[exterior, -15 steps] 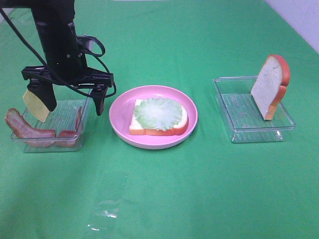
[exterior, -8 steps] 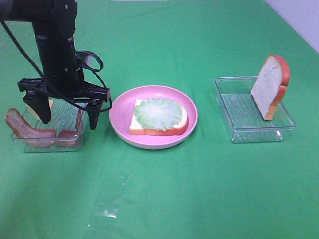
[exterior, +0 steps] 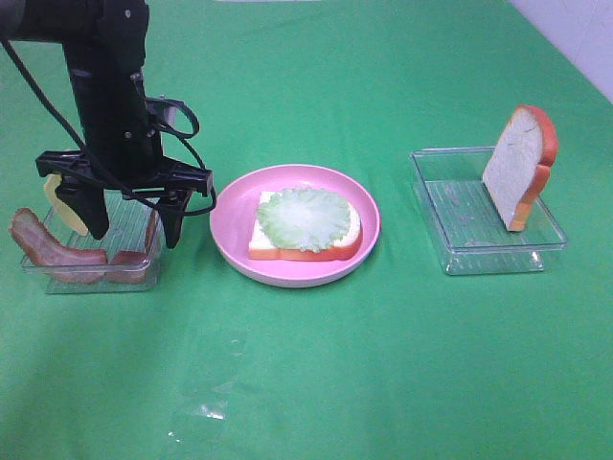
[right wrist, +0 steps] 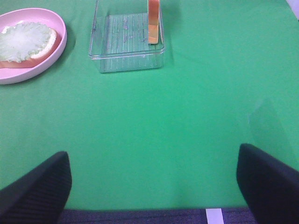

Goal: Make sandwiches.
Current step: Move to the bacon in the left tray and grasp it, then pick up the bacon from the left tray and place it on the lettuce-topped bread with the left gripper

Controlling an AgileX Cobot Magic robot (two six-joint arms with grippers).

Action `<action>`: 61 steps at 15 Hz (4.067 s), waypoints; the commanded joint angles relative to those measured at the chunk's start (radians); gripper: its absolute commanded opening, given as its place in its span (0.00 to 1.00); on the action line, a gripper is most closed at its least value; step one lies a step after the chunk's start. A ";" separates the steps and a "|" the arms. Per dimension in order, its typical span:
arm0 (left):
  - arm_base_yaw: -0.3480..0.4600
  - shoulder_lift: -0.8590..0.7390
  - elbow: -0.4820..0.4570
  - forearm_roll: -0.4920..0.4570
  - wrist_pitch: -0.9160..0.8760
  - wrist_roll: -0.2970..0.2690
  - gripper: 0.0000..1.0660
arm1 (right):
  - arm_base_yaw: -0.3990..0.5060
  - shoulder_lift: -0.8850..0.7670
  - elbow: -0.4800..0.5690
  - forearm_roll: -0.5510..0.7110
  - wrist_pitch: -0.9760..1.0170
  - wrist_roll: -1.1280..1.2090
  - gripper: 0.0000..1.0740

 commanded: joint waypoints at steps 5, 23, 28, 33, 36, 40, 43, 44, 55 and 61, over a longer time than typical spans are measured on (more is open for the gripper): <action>-0.002 -0.003 0.005 0.000 -0.044 0.005 0.50 | -0.002 -0.028 0.002 0.000 -0.011 -0.011 0.86; -0.002 -0.055 0.005 -0.028 -0.021 0.055 0.00 | -0.002 -0.028 0.002 0.000 -0.011 -0.011 0.86; -0.002 -0.221 0.004 -0.223 -0.010 0.174 0.00 | -0.002 -0.028 0.002 0.000 -0.011 -0.011 0.86; -0.018 -0.193 -0.134 -0.552 -0.071 0.382 0.00 | -0.002 -0.028 0.002 0.000 -0.011 -0.011 0.86; -0.066 -0.097 -0.199 -0.631 -0.149 0.476 0.00 | -0.002 -0.028 0.002 0.000 -0.011 -0.011 0.86; -0.128 0.053 -0.295 -0.678 -0.263 0.482 0.00 | -0.002 -0.028 0.002 0.000 -0.011 -0.011 0.86; -0.148 0.124 -0.348 -0.680 -0.279 0.496 0.00 | -0.002 -0.028 0.002 0.000 -0.011 -0.011 0.86; -0.150 0.141 -0.355 -0.679 -0.278 0.496 0.00 | -0.002 -0.028 0.002 0.000 -0.011 -0.011 0.86; -0.150 0.169 -0.356 -0.290 -0.202 0.426 0.00 | -0.002 -0.028 0.002 0.000 -0.011 -0.011 0.86; -0.150 0.169 -0.356 -0.194 -0.198 0.416 0.00 | -0.002 -0.028 0.002 0.000 -0.011 -0.011 0.86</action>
